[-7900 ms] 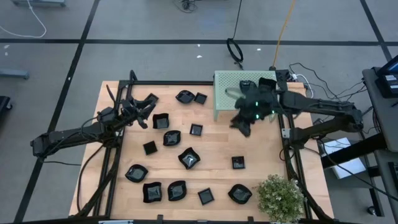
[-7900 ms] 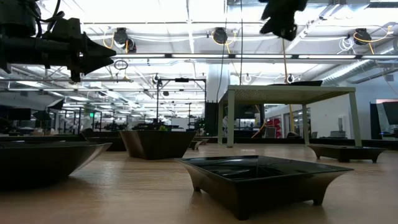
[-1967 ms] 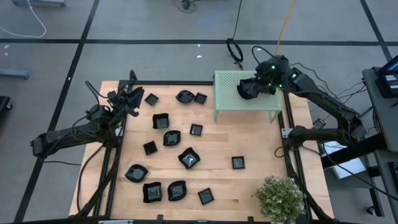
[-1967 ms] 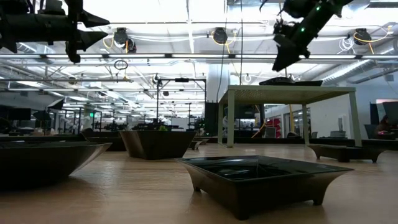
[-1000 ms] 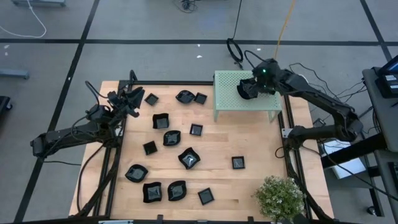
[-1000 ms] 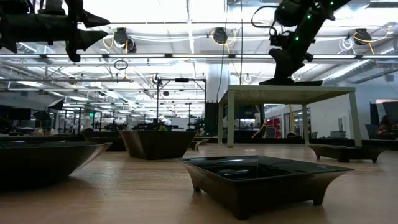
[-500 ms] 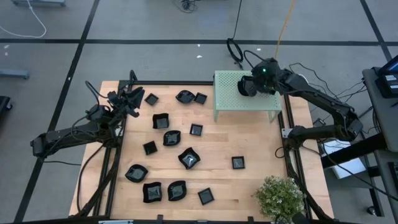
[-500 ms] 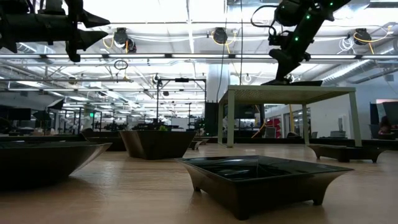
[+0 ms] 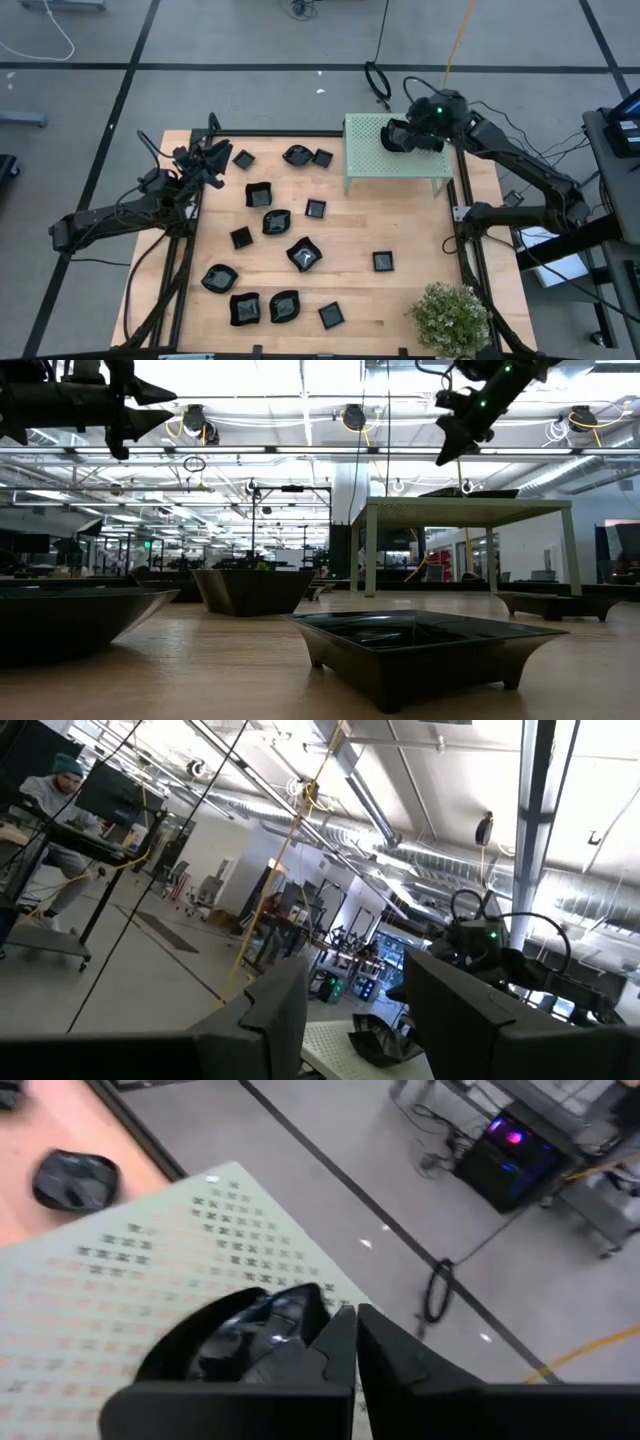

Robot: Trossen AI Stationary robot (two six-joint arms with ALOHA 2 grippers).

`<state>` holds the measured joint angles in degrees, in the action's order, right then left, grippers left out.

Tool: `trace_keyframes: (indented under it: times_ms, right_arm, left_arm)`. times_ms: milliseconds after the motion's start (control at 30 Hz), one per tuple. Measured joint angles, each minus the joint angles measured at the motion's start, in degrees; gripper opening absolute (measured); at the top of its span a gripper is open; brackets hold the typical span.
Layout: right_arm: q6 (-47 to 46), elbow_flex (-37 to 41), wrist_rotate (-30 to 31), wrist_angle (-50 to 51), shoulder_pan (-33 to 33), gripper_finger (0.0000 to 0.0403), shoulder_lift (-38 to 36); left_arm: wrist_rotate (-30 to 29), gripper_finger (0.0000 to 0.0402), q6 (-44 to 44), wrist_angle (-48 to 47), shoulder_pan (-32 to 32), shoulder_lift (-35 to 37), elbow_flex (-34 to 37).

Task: Pick & Place Mini shaped plates
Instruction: Stack the leaf-shaped plate on top of the leaf-shaped plate on the shelf

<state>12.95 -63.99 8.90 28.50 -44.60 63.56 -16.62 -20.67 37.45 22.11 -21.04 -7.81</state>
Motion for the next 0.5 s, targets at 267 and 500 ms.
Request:
trace_keyframes:
  times_ms: [267, 500]
  right_arm:
    - [-10.9, 0.0, 0.0, 0.5, -3.8, 0.0043, 0.9]
    - [-22.1, 0.0, -3.2, 1.4, -6.9, 0.0160, 3.7]
  left_arm:
    - [0.0, 0.0170, -0.8, 0.0, 0.0, 0.0, 0.0]
    - [0.0, 0.0170, -0.8, 0.0, 0.0, 0.0, 0.0]
